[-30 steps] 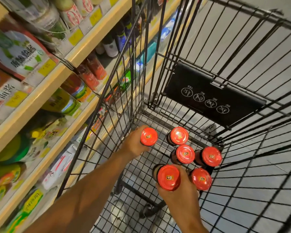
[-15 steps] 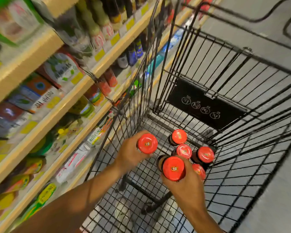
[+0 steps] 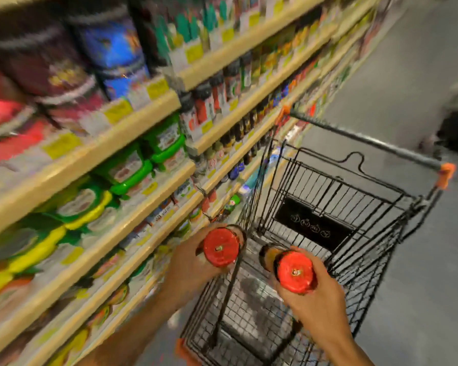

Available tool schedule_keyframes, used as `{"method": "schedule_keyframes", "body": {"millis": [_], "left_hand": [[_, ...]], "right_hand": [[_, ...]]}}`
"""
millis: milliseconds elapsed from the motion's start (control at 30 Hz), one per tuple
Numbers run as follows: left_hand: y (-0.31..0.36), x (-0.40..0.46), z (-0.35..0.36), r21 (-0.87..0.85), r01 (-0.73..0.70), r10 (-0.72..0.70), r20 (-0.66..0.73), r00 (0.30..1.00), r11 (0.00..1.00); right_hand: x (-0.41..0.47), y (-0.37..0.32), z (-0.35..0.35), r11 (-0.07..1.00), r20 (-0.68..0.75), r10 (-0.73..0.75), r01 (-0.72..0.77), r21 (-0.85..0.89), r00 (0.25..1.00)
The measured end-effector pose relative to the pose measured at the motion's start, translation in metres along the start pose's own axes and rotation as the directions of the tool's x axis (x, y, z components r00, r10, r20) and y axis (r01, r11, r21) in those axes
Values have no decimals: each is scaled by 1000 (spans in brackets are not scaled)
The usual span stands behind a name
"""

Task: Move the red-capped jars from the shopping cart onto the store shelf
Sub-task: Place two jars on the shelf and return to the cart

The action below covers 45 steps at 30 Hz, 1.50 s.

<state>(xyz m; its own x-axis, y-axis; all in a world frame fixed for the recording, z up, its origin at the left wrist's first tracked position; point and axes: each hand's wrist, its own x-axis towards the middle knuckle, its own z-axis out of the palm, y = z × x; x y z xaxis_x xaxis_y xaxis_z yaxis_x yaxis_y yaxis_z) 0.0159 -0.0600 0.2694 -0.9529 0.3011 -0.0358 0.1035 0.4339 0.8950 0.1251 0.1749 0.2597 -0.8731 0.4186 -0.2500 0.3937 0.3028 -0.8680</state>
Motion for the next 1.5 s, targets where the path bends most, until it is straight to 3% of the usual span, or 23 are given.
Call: {"method": "schedule_keyframes", "body": {"millis": [200, 300, 433, 633, 800, 1033, 1233, 1500], "left_hand": [[54, -54, -92, 35, -135, 138, -142, 980, 990], [62, -77, -127, -63, -97, 85, -168, 982, 993], [70, -112, -160, -45, -115, 100, -242, 965, 992], [88, -171, -196, 94, -148, 172, -370, 913, 985], [106, -230, -211, 169, -81, 154, -481, 863, 982], [137, -322, -223, 205, 24, 118, -650, 750, 978], [155, -387, -241, 209, 94, 111, -788, 606, 973], [162, -432, -303, 160, 34, 124, -867, 482, 987]], "right_hand": [[-40, -72, 4, 992, 35, -118, 117, 36, 992], [-62, -110, 9, 981, 58, -194, 192, 27, 979], [-86, -149, 20, 955, 74, -294, 296, -12, 953], [-108, -182, 36, 875, 163, -472, 483, -35, 867], [-128, -202, 42, 803, 287, -575, 595, 19, 766], [-165, -231, 58, 728, 415, -663, 667, 161, 623], [-210, -248, 94, 688, 360, -712, 701, 186, 603], [-263, -309, 133, 507, 335, -846, 823, 258, 416]]}}
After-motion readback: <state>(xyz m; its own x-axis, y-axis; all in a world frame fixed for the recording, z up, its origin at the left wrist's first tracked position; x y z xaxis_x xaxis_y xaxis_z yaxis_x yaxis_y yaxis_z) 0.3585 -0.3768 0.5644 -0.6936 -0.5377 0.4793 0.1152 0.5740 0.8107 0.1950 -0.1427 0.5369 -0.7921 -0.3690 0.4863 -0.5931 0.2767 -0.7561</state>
